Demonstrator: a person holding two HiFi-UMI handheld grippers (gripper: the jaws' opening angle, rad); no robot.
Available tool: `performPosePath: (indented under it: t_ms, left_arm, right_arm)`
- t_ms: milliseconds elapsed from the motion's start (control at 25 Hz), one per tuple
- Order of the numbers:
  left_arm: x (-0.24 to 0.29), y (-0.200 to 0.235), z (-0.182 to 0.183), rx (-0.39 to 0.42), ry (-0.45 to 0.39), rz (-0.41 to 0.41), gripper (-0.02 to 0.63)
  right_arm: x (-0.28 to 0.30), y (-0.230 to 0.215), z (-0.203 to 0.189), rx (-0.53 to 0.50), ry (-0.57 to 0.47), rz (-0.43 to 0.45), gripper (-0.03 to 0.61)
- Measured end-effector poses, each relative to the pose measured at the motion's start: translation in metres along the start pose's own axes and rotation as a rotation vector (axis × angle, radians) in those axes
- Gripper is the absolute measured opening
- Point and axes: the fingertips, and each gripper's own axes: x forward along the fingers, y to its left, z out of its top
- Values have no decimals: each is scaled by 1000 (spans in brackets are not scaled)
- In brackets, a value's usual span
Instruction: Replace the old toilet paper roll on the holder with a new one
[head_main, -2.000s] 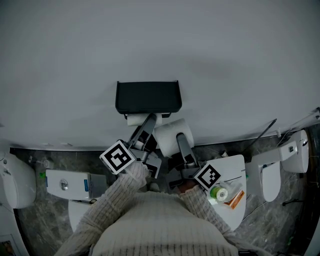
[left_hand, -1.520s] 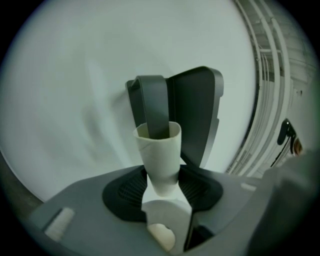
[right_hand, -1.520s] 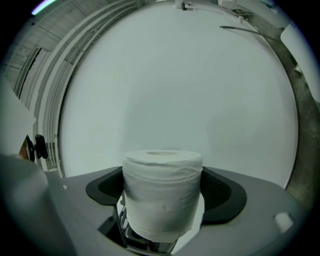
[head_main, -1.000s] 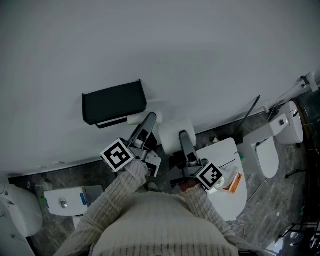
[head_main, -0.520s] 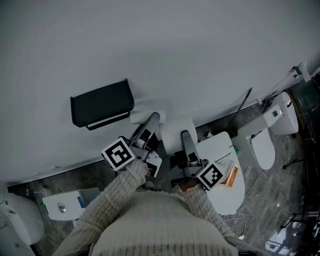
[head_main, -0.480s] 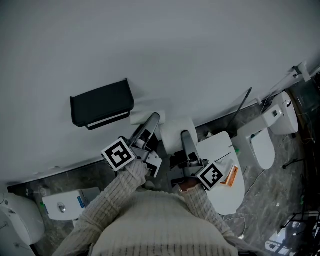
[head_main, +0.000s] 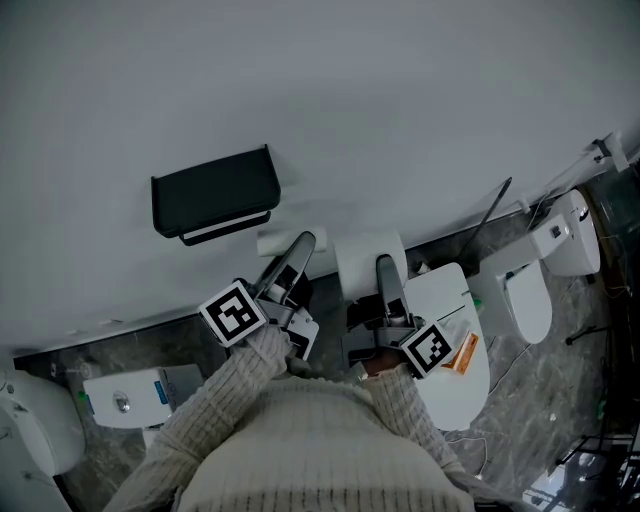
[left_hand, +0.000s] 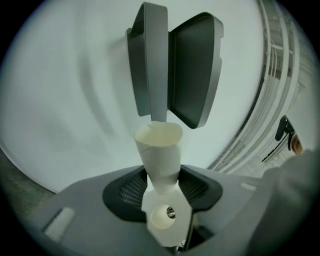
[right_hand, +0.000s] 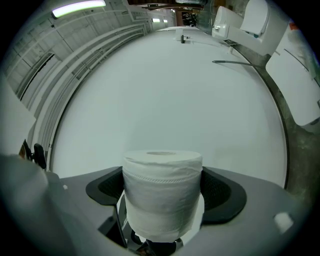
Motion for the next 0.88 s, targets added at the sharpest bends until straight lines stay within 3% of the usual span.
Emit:
performPosePath:
  t_ms: [480,880]
  left_arm:
    - [-12,-2,6,12,-81,70,181]
    - [-24,-4,17,31,-164,134,181]
  right_arm:
    - [45,13,12,30,60,36,454]
    - [84,25,0,58,161,80,455]
